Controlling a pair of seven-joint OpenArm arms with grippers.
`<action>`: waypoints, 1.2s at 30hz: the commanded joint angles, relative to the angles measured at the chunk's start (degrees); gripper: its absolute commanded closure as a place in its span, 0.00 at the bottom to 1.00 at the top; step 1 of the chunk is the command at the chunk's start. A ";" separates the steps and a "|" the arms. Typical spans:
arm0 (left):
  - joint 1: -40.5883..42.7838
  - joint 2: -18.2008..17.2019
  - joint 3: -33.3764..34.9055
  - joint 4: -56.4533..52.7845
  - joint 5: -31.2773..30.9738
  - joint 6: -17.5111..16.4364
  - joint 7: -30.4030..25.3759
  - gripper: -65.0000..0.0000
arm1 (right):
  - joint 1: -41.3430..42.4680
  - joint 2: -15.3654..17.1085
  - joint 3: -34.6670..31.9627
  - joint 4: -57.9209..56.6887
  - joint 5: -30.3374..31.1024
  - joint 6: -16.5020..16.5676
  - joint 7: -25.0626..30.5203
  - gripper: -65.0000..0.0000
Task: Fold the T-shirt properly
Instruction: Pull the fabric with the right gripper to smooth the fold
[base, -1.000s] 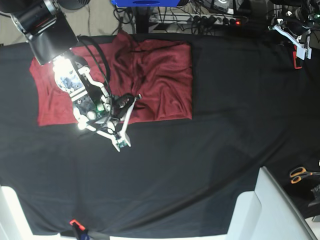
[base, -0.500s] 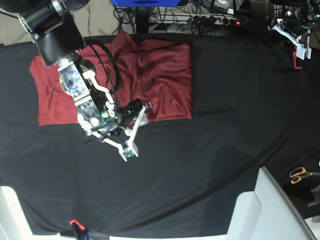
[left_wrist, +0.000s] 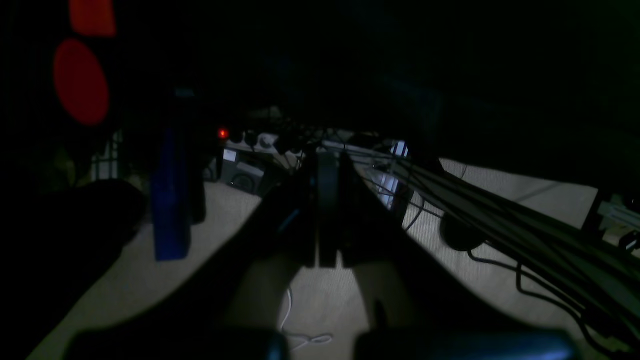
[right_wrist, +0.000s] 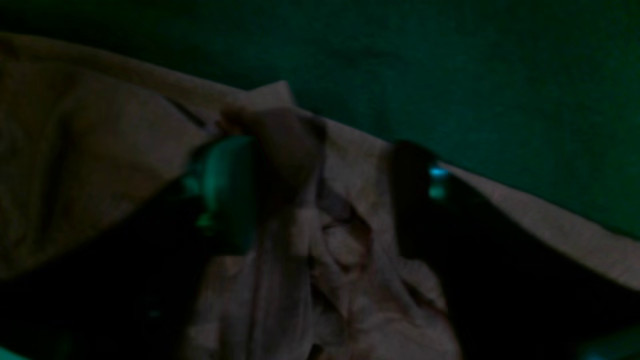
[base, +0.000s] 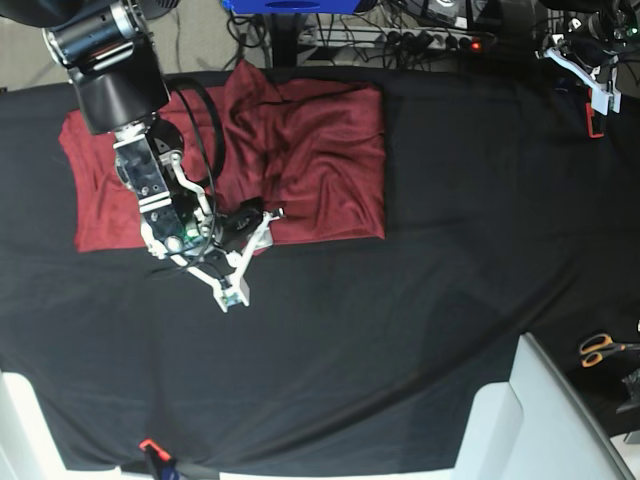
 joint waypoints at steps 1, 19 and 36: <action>0.08 -0.96 -0.45 0.71 -0.48 -0.25 -0.34 1.00 | 1.28 -0.57 -0.06 1.24 0.27 0.21 0.70 0.55; -3.53 -1.05 -0.19 -3.42 -0.39 -0.25 -0.17 1.00 | -2.41 -0.66 4.86 7.48 0.36 -0.32 -1.67 1.00; -5.90 -1.40 3.95 -4.21 -0.39 -0.16 -0.17 1.00 | -4.44 -0.66 6.97 8.18 0.36 -4.62 -2.38 1.00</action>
